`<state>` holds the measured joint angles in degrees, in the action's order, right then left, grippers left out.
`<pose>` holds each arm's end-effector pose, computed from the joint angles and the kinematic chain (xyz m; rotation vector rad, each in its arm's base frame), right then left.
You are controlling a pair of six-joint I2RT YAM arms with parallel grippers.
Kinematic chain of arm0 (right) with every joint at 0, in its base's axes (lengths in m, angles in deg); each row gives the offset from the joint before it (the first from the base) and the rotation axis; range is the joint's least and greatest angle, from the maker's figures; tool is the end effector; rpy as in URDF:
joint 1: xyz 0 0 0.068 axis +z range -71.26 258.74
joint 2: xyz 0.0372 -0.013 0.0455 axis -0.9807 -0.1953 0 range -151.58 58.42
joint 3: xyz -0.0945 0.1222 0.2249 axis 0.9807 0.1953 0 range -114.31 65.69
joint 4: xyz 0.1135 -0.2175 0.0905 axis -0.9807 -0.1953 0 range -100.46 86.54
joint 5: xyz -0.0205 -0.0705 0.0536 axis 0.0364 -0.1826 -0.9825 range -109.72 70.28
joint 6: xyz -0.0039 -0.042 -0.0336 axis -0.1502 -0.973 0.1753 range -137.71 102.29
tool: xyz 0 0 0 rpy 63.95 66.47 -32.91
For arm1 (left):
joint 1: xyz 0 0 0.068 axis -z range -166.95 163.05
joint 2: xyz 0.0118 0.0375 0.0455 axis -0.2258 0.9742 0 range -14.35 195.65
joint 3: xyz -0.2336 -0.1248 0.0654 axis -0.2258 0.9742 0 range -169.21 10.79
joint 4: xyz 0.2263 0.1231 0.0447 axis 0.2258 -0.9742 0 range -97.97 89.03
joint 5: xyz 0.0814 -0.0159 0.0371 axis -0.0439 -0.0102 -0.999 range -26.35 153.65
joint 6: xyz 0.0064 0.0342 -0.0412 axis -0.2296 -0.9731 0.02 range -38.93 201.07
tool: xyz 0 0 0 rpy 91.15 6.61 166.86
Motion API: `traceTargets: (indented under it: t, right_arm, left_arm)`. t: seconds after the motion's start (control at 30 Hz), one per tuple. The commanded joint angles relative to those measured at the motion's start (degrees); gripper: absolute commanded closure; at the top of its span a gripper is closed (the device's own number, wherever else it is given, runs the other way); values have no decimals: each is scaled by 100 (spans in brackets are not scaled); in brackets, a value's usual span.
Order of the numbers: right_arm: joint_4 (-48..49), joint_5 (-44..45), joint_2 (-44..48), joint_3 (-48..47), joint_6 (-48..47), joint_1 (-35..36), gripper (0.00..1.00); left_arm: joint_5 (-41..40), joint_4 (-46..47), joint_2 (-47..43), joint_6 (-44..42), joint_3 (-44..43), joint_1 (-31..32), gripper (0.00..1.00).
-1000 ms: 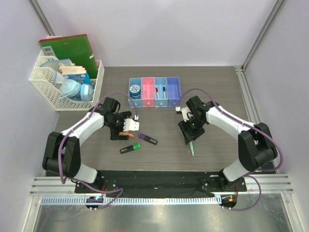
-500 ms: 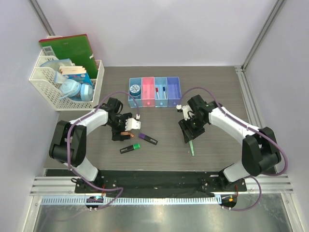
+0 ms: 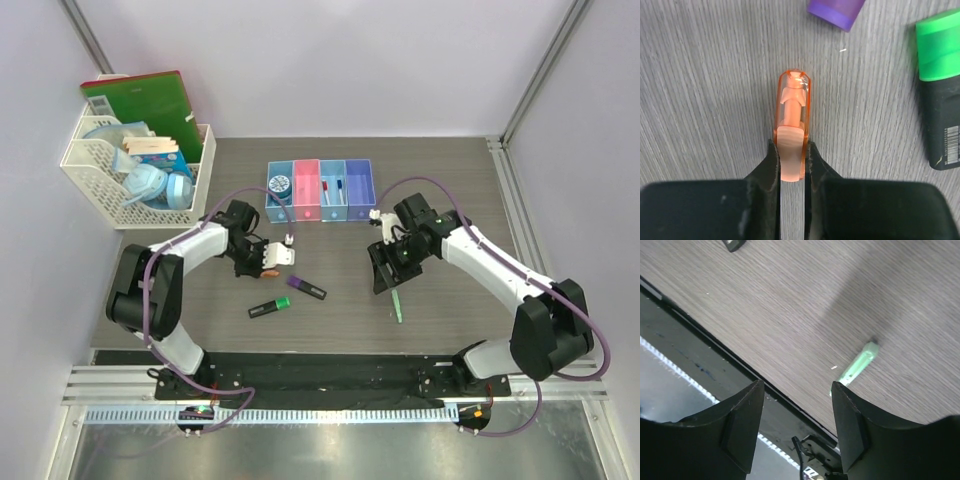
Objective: Sort the stationery into containers
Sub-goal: Pick up the stationery from the center of the board.
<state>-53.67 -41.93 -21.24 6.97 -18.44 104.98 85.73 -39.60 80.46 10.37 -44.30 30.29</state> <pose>0.2249 0.1259 0.2405 -0.7516 2.7373 0.6474 0.2734 -0.0989 0.1614 1.9609 1.9532 -0.3550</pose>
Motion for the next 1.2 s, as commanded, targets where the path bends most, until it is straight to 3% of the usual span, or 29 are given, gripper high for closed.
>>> traceTargets:
  t: [0.0, 0.47, 0.77, 1.17]
  right_arm:
    - [91, -467, -102, -96, 363, -13, 38]
    - [328, 1042, -357, 27, 1013, -374, 36]
    - [425, 974, -963, 36, 1031, -374, 37]
    - [583, 983, -1807, 115, 1075, -374, 45]
  left_arm:
    - [-248, -48, 249, 152, -124, 78, 100]
    - [-126, 277, -497, 741, -424, 70, 100]
    - [-222, 444, -1288, 794, -125, 70, 100]
    - [-381, 453, -1491, 759, -63, 70, 100]
